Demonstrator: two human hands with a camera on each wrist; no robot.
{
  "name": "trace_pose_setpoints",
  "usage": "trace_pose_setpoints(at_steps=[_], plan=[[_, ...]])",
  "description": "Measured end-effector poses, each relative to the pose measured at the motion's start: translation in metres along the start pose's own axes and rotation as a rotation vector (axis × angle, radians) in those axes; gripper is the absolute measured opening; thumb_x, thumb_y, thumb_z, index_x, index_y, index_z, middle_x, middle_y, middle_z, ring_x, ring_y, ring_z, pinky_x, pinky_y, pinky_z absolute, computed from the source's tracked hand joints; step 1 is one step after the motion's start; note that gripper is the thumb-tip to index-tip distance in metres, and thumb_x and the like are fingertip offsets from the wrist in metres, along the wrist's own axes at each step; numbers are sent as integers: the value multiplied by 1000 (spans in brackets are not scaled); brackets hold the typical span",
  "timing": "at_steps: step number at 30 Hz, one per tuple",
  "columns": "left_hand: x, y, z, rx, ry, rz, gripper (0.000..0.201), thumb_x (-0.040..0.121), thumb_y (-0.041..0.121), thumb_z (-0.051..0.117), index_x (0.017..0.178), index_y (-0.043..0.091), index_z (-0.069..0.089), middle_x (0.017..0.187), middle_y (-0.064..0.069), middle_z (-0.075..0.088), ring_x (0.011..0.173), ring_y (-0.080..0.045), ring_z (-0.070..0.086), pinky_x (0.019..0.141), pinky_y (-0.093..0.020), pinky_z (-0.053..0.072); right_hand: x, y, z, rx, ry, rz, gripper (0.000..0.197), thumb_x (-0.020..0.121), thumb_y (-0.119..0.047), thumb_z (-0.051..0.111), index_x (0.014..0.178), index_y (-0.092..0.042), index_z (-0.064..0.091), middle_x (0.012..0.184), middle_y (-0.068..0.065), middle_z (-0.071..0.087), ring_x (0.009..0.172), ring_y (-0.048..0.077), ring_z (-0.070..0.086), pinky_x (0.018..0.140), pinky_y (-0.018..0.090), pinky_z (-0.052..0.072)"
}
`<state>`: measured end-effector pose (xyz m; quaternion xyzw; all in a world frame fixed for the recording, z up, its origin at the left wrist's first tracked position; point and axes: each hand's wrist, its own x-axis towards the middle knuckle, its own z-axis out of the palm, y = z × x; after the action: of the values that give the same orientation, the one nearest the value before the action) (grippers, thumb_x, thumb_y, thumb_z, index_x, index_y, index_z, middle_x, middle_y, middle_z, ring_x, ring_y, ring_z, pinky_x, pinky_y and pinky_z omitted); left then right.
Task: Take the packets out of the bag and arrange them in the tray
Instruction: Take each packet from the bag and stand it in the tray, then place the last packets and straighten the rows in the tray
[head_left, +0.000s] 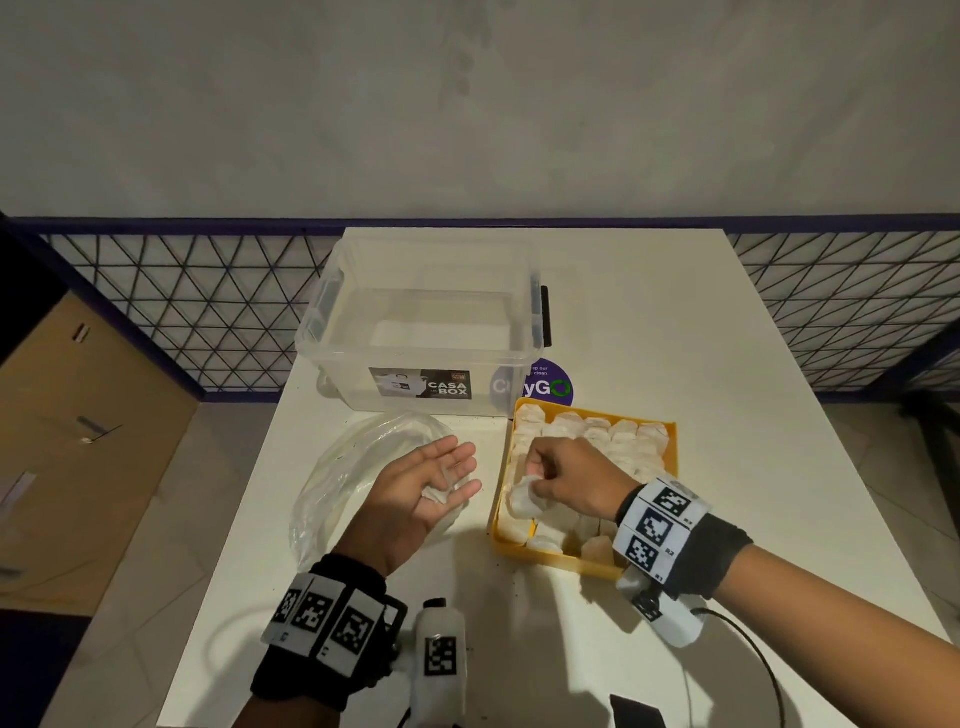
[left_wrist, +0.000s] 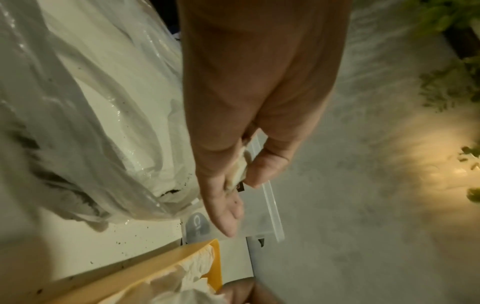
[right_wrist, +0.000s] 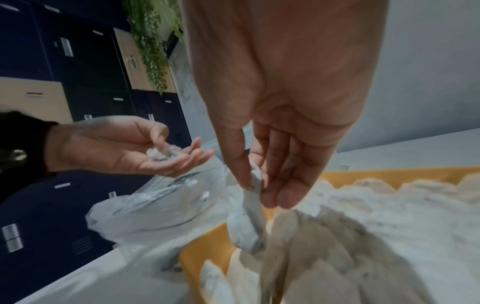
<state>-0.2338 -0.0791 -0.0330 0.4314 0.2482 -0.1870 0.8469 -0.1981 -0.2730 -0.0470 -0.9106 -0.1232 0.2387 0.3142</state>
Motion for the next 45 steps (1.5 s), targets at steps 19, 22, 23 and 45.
trace_pose_setpoints(at_steps=[19, 22, 23, 45], plan=[[2, 1, -4, -224, -110, -106, 48, 88, -9, 21, 124, 8, 47, 119, -25, 58, 105, -34, 58, 73, -50, 55, -11, -24, 17, -32, 344, -314, 16, 92, -14, 48, 105, -17, 57, 89, -10, 46, 88, 7, 40, 68, 14, 32], [5, -1, -1, -202, -87, -91, 48, 89, -8, 23, 129, 10, 42, 99, -21, 69, 89, -31, 66, 65, -43, 59, -19, -40, 15, -47, 327, -476, 18, 90, -17, 52, 107, -17, 57, 99, -7, 51, 95, 7, 38, 79, 15, 33], [5, -1, 1, -189, -81, -82, 47, 89, -8, 25, 129, 10, 42, 90, -18, 72, 83, -29, 68, 66, -41, 59, -18, -43, 16, -89, 293, -498, 20, 90, -19, 53, 109, -17, 56, 105, -4, 51, 99, 9, 38, 83, 18, 33], [1, -7, 6, 311, -77, 158, 14, 90, 6, 59, 103, 7, 66, 95, -8, 74, 84, -16, 71, 78, -25, 56, -8, -29, -4, 745, 54, -137, 23, 85, 4, 58, 100, -12, 54, 81, 1, 58, 69, 10, 55, 66, 17, 48]])
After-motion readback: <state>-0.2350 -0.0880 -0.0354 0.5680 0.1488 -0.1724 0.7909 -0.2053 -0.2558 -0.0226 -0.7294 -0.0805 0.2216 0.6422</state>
